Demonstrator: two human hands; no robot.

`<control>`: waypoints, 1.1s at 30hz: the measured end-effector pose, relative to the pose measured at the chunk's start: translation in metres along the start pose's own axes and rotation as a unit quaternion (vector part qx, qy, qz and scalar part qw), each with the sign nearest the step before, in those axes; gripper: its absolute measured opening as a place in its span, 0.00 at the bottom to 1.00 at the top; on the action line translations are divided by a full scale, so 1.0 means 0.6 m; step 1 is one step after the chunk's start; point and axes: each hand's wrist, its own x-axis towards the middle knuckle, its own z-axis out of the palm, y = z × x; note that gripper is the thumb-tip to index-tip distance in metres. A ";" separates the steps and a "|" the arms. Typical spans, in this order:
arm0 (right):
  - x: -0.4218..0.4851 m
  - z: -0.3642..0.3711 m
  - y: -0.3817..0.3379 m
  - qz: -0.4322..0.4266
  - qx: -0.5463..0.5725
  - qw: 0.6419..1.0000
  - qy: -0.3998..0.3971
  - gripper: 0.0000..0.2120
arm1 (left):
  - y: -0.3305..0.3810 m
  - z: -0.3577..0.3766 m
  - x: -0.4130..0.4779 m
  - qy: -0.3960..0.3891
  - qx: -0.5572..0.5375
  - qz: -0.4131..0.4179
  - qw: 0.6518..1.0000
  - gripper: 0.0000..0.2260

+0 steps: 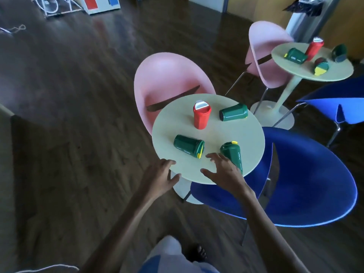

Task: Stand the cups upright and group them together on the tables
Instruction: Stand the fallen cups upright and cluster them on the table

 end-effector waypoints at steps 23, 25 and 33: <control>0.294 0.155 0.108 0.209 0.148 0.961 -0.109 0.46 | -0.234 0.186 0.378 -0.337 -0.154 0.055 0.927 0.31; 0.305 0.142 0.108 0.202 0.163 0.960 -0.105 0.45 | -0.241 0.184 0.386 -0.347 -0.201 0.029 0.916 0.31; 0.385 0.001 0.059 0.113 0.225 0.968 -0.010 0.41 | -0.203 0.122 0.442 -0.285 -0.428 -0.120 0.849 0.32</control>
